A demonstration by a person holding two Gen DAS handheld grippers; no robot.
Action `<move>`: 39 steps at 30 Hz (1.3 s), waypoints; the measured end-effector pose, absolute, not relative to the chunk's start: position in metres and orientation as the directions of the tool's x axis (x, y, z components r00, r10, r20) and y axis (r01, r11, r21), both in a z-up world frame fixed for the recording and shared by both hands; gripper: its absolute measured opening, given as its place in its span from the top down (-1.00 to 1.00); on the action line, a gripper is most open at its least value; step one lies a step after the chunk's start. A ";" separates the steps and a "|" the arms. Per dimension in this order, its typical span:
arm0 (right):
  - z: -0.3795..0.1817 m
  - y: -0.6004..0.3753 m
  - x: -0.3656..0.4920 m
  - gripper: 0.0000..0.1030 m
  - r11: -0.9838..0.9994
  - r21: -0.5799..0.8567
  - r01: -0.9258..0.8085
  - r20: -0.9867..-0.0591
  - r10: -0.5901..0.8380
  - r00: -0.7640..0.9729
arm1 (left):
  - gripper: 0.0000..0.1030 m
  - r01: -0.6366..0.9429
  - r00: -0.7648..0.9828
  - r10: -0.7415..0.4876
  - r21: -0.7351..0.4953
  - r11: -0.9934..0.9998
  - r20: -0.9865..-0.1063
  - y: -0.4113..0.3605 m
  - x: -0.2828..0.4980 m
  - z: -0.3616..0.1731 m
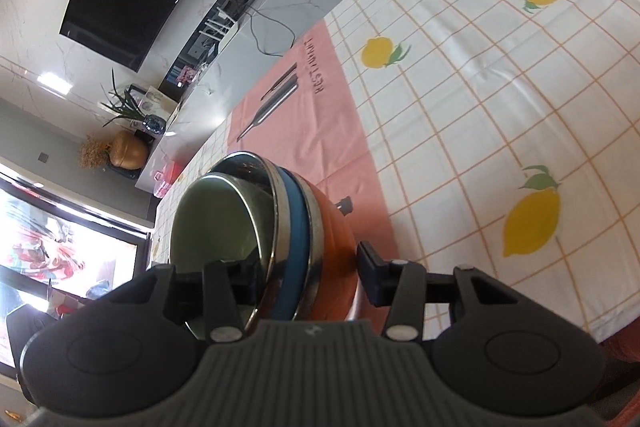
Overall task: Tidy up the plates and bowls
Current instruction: 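Carry the nested bowls with both tools over the sticker plate stack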
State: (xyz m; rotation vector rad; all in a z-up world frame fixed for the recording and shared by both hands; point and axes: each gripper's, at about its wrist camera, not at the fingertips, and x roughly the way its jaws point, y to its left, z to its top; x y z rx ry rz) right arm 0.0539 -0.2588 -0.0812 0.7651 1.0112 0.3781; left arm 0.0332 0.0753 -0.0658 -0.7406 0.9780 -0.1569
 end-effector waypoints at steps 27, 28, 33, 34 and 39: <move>-0.109 -0.209 0.076 0.13 0.703 0.711 0.000 -0.640 0.647 0.415 | -0.22 -0.276 0.586 -0.415 -0.653 0.706 -0.696 0.114 0.028 -0.099; -0.110 -0.209 0.076 0.13 0.702 0.712 -0.002 -0.638 0.649 0.415 | -0.22 -0.277 0.585 -0.414 -0.652 0.706 -0.697 0.114 0.028 -0.099; -0.109 -0.208 0.076 0.12 0.710 0.704 -0.010 -0.644 0.645 0.412 | -0.19 -0.285 0.575 -0.414 -0.647 0.707 -0.706 0.114 0.028 -0.096; -0.109 -0.208 0.076 0.11 0.712 0.702 -0.011 -0.646 0.644 0.411 | -0.19 -0.287 0.573 -0.414 -0.647 0.707 -0.707 0.115 0.028 -0.096; -0.103 -0.207 0.076 0.04 0.718 0.696 -0.026 -0.646 0.641 0.415 | -0.26 -0.279 0.586 -0.409 -0.648 0.708 -0.699 0.115 0.028 -0.093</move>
